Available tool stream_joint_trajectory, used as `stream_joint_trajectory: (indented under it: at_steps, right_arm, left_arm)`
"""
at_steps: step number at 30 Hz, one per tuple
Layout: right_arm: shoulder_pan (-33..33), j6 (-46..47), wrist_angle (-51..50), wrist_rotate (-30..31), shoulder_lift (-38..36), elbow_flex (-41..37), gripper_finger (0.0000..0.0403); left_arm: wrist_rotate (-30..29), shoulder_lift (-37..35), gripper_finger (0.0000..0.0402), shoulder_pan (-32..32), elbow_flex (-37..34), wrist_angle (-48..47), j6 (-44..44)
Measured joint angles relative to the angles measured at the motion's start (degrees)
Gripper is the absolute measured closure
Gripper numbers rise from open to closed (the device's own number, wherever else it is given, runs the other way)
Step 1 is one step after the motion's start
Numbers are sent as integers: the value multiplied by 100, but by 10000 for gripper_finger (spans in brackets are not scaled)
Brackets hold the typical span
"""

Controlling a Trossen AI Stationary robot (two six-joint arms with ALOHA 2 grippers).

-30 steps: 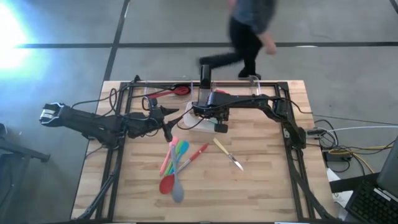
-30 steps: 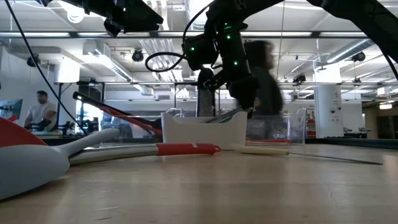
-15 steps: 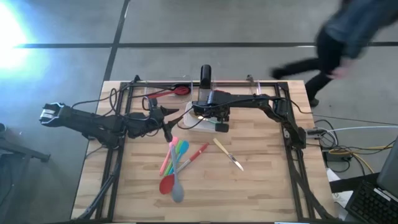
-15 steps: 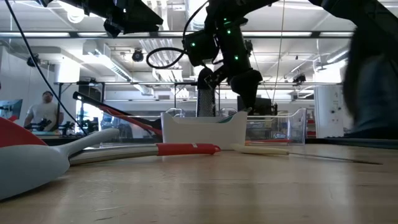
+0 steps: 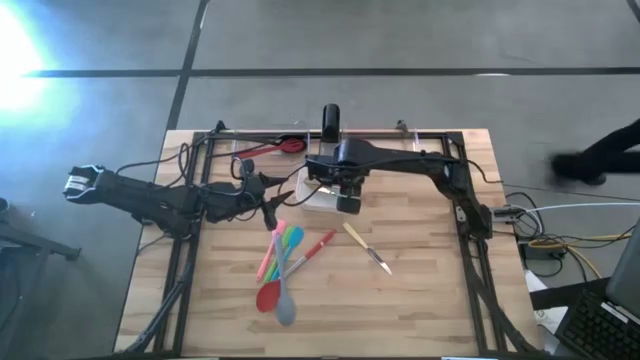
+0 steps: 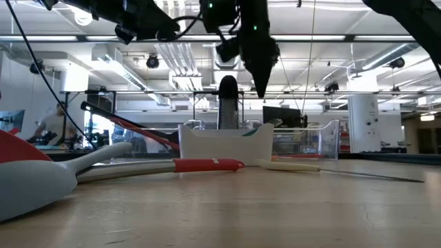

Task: Pick & Place Kitchen Items
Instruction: Put the pink spatula into the right transparent bin

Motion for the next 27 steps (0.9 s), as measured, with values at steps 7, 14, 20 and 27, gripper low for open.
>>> stream_joint_trajectory:
  at_steps: [7, 14, 20, 27]
  right_arm:
    - [450, 74, 2, -1106, -429, -37, 315]
    - [1149, 457, 99, -1120, -1064, -655, 328]
    - [1761, 989, 840, -197, -2010, -1767, 338]
    - [2019, 1311, 1763, 185, -3043, -2921, 335]
  left_arm:
    - [21, -2, 225, -2, 0, -114, 2]
    - [629, -9, 225, -8, 0, -358, -171]
    - [732, -27, 225, -46, 263, -1641, -424]
    - [991, 35, 225, -138, 332, -3885, -2027]
